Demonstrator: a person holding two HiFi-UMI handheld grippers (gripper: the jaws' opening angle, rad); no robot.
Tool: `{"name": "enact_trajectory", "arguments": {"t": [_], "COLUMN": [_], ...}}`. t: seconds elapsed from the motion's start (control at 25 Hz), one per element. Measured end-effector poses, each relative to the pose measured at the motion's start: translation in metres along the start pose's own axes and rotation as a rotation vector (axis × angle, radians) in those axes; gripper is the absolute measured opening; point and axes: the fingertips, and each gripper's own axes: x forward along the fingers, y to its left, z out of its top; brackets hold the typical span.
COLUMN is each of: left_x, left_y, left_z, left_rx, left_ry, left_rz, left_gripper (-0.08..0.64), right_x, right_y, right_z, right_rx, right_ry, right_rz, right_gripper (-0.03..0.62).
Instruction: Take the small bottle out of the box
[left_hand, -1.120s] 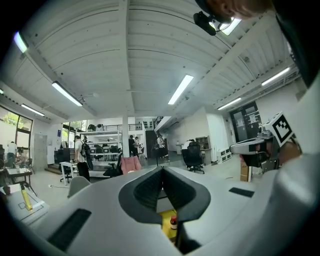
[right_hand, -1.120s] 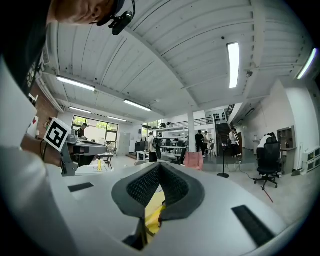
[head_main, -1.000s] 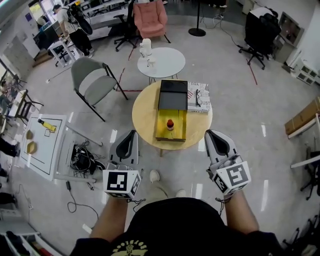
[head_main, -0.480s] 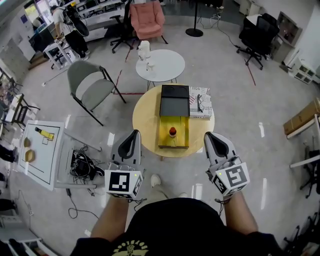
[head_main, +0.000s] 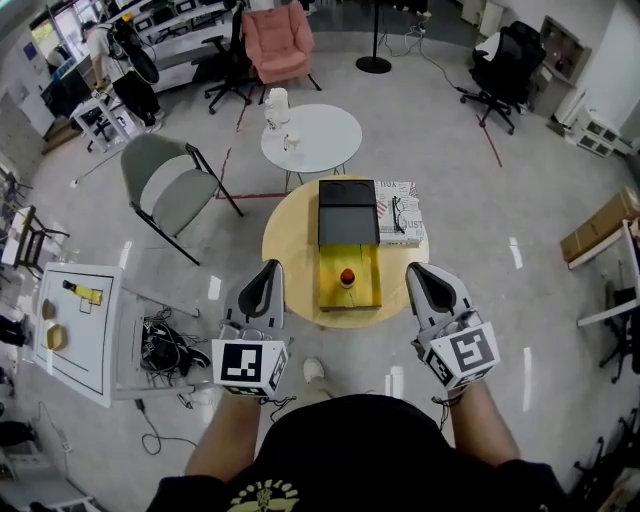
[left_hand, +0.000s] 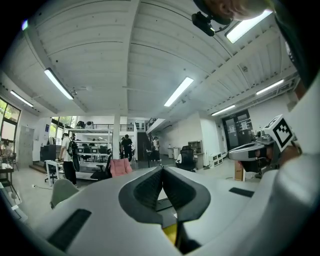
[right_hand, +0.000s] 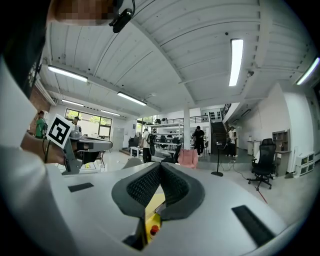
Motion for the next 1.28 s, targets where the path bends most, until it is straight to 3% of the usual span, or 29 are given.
{"name": "enact_trajectory", "arguments": {"t": [0.6, 1.08, 1.28], "left_x": [0.059, 0.078, 0.080], "left_y": [0.039, 0.074, 0.085], "left_z": [0.013, -0.007, -0.012], "left_rx": [0.001, -0.013, -0.030], "left_ry": [-0.036, -0.036, -0.038], "left_rz": [-0.103, -0.202, -0.208], "left_gripper": [0.014, 0.014, 0.014], "right_x": [0.052, 0.085, 0.092], "right_y": [-0.008, 0.004, 0.017], "right_z": [0.026, 0.029, 0.025], "right_rx": [-0.025, -0.042, -0.056], "right_ry": [-0.009, 0.009, 0.047], "right_rz": [-0.089, -0.185, -0.182], "right_gripper": [0.014, 0.015, 0.015]}}
